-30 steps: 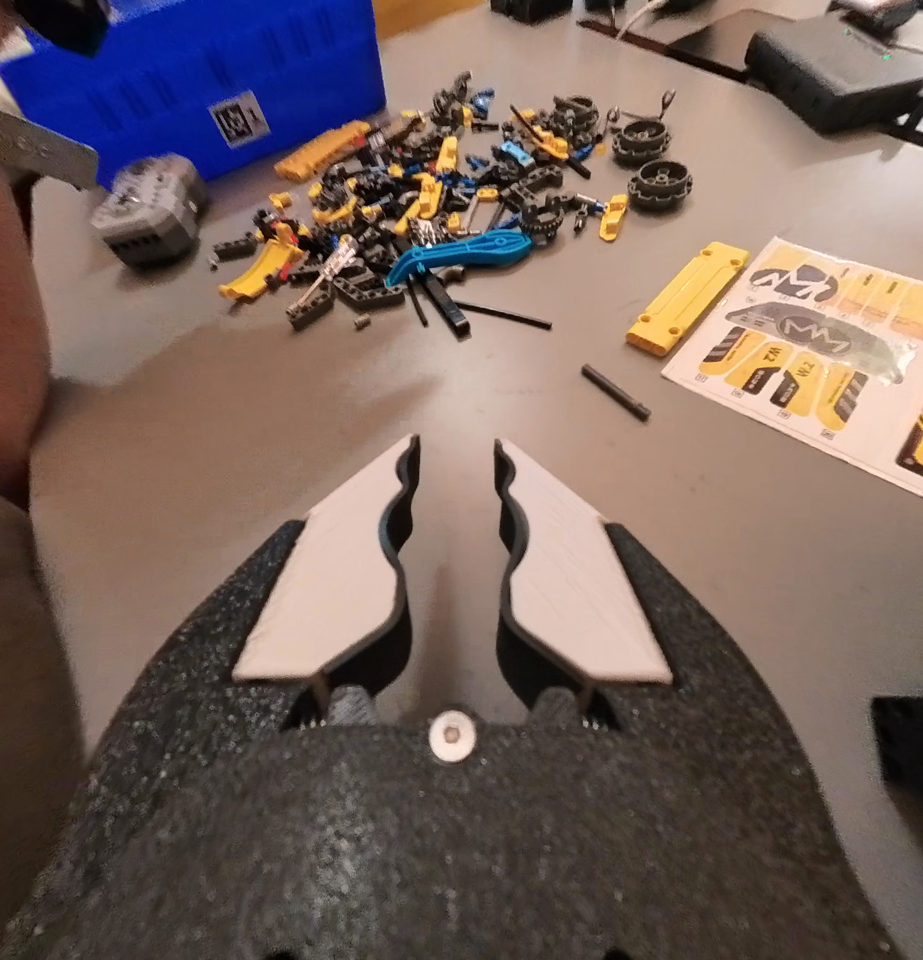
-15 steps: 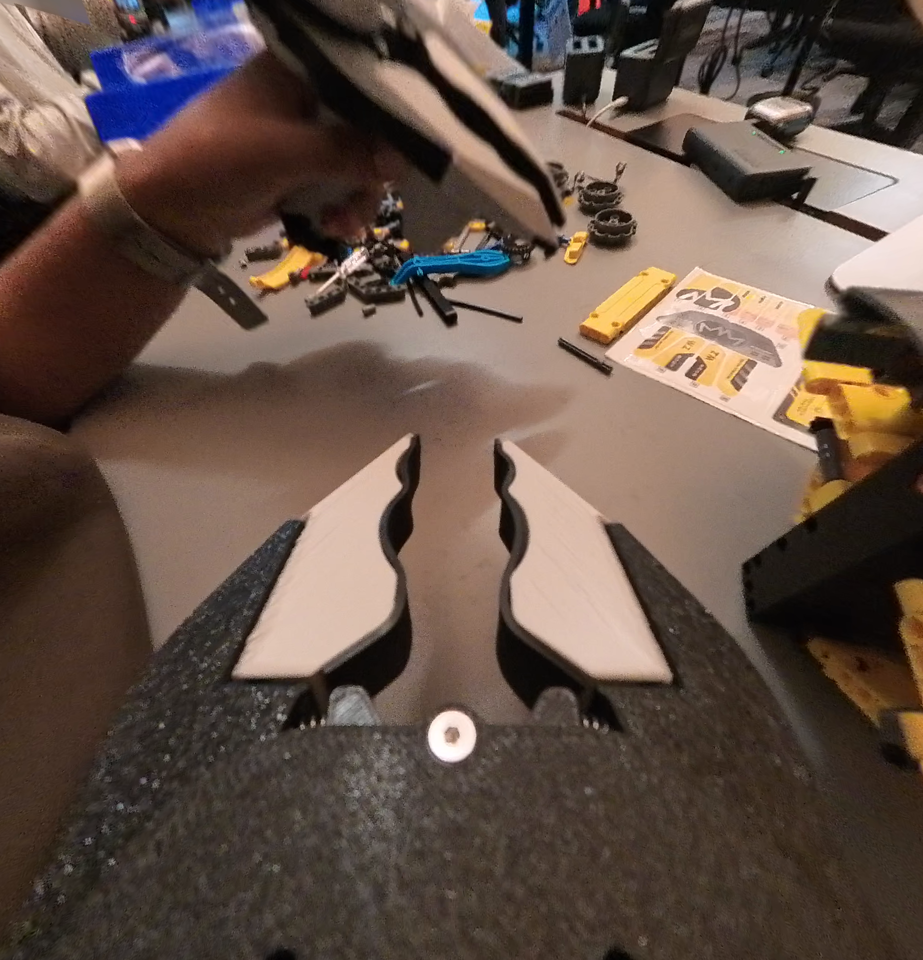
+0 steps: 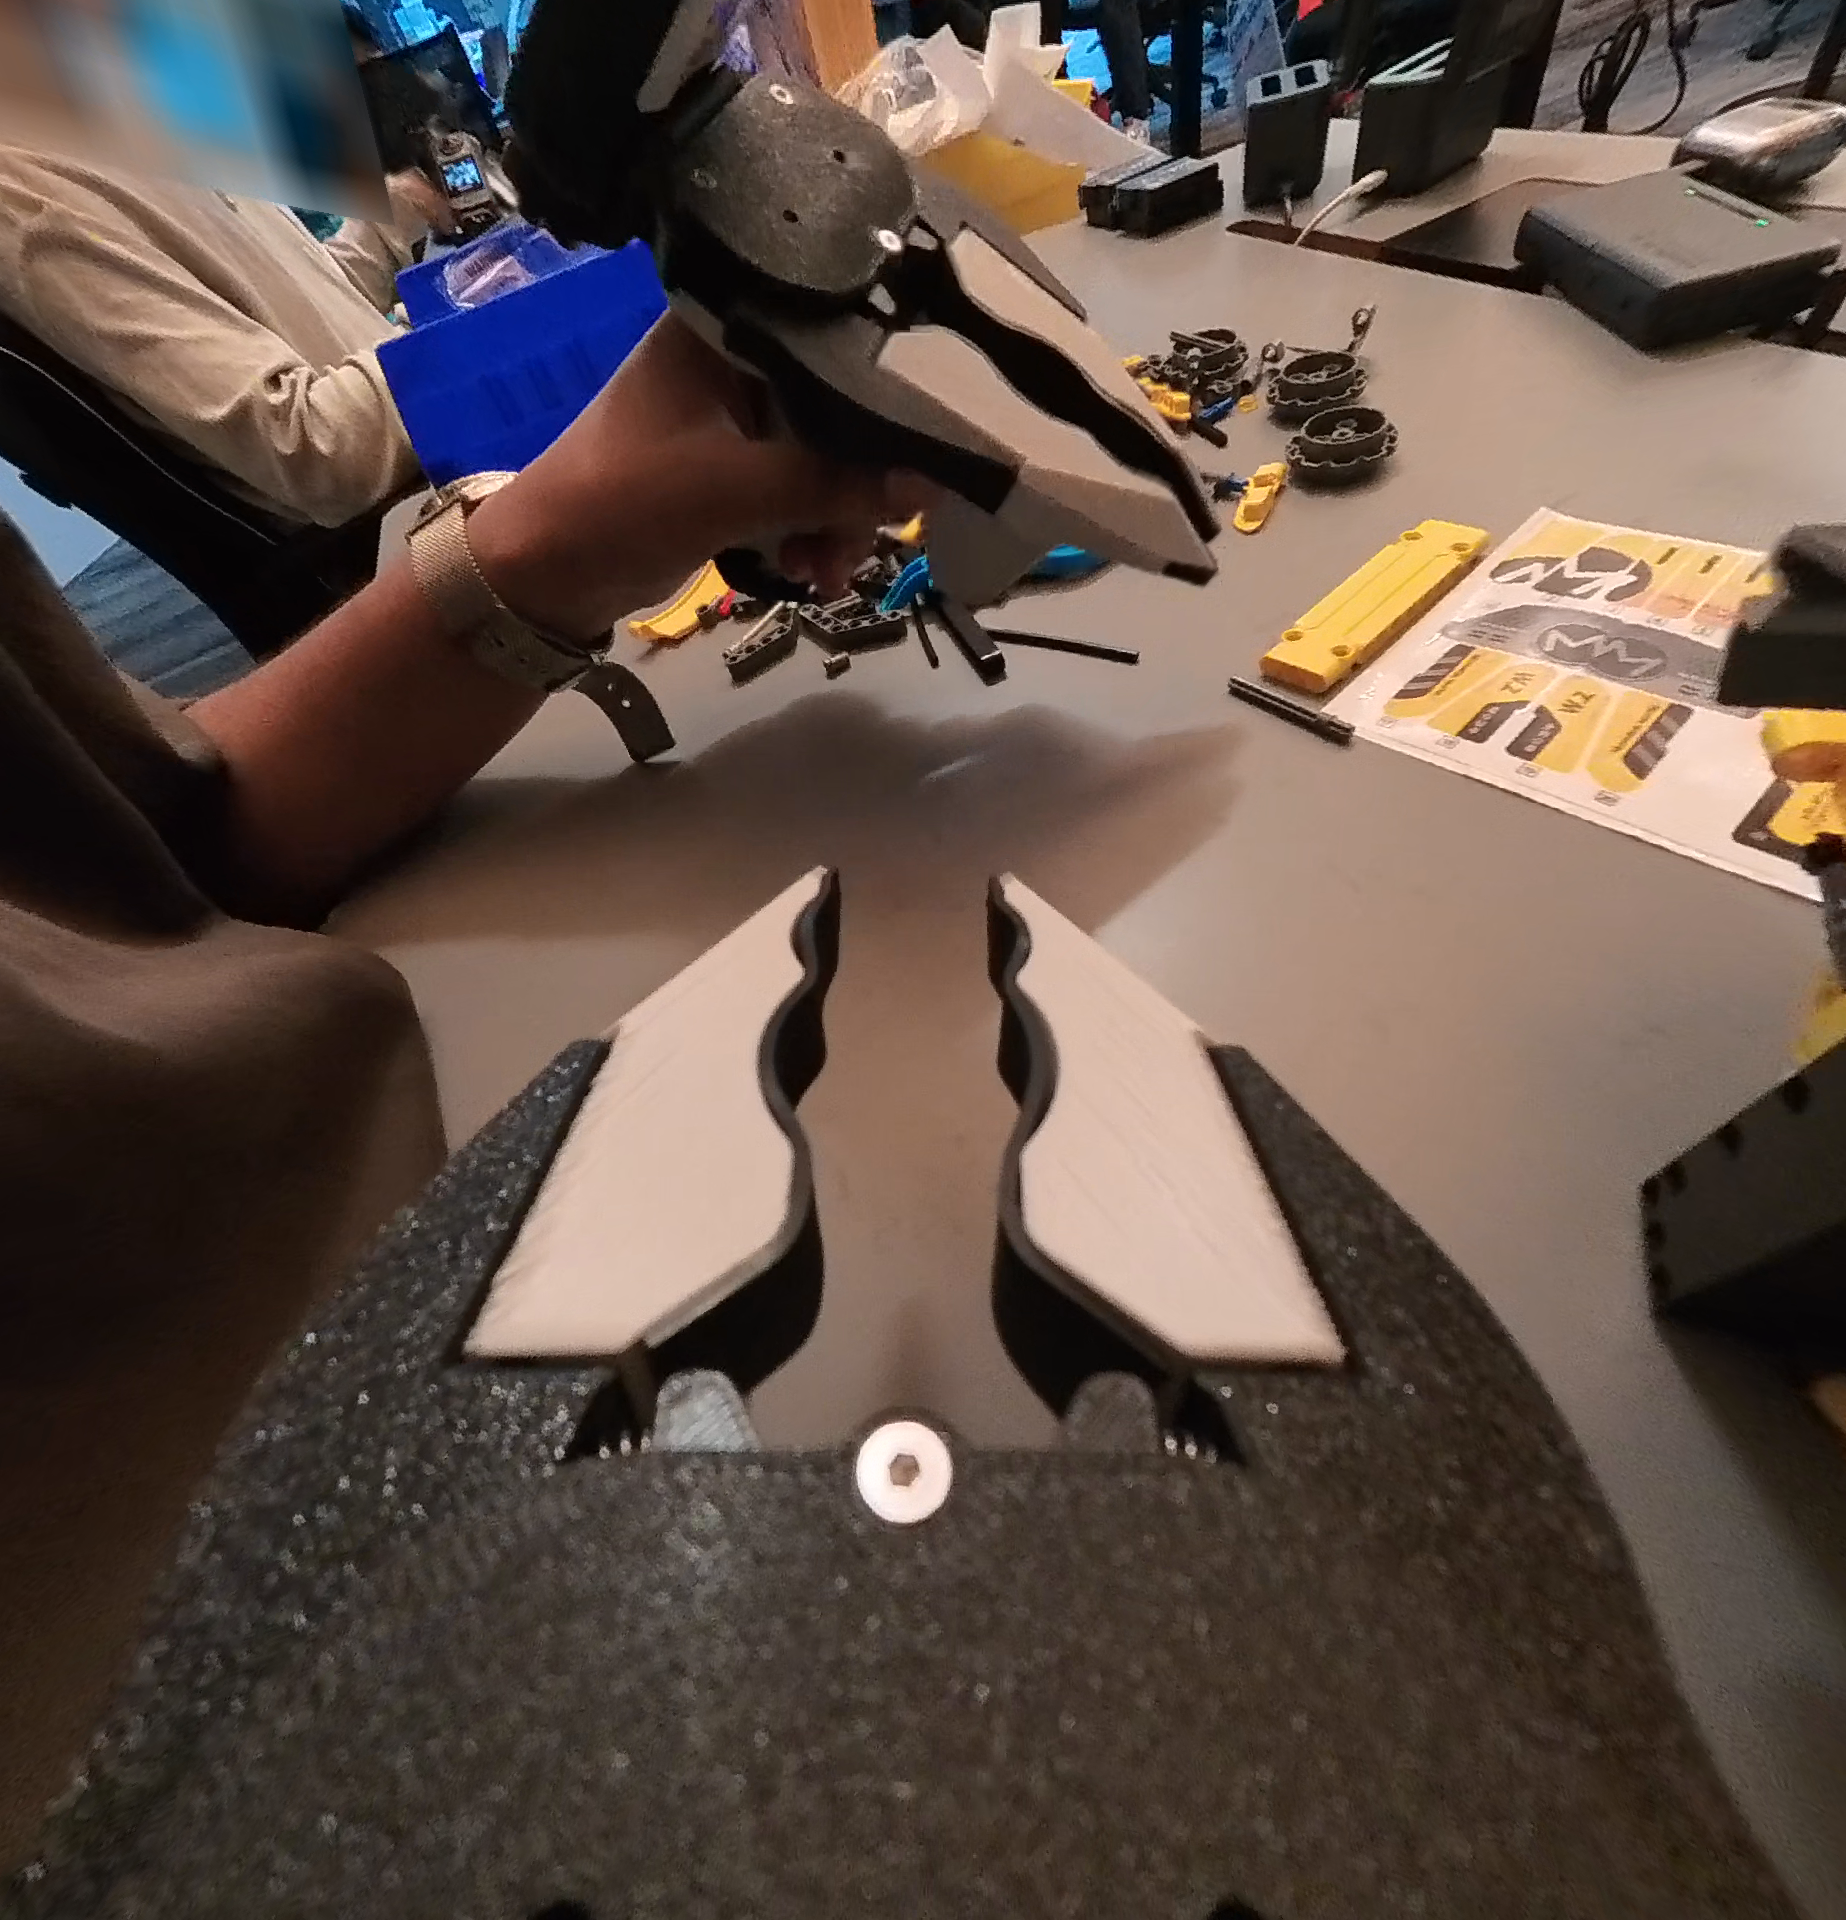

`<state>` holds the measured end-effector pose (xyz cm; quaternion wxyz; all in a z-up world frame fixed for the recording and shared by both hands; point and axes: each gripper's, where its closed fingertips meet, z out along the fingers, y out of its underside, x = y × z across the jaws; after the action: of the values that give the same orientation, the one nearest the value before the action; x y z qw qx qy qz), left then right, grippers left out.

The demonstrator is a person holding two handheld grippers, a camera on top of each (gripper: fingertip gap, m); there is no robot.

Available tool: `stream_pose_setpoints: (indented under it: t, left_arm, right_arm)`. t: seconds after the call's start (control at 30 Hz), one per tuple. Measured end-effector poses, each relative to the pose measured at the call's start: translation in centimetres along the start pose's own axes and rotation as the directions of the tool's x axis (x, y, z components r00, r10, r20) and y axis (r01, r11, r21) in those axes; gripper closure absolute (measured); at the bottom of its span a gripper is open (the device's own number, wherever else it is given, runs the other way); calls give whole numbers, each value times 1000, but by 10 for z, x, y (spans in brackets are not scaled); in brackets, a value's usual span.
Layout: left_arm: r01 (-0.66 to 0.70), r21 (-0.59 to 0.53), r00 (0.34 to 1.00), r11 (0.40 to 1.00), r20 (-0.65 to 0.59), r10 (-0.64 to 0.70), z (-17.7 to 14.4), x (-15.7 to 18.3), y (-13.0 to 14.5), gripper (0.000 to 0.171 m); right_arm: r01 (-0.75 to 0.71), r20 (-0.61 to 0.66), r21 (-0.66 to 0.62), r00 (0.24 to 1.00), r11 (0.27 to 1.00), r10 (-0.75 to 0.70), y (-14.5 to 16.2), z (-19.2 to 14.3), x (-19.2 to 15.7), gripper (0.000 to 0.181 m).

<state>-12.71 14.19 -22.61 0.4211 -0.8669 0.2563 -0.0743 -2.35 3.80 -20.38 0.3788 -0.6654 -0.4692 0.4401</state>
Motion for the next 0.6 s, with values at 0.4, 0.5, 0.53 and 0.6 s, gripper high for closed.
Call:
stream_pose_setpoints:
  t: [0.4,0.5,0.53,0.6]
  left_arm:
    - [30,14,998,999,48,-31,-3,-17,5,151]
    - [22,3,999,1000,48,-22,0,-16,7,151]
    - [20,-2,999,1000,50,-20,1,-16,7,151]
    - [16,-4,998,1000,52,-16,1,-16,8,151]
  right_arm:
    - [-95,85,38,992,995,92,-6,-2,1,152]
    - [-106,93,33,990,994,102,-5,-1,1,152]
    - [-107,96,34,990,994,104,-5,-1,1,152]
    - [-108,99,34,990,994,104,-6,0,0,152]
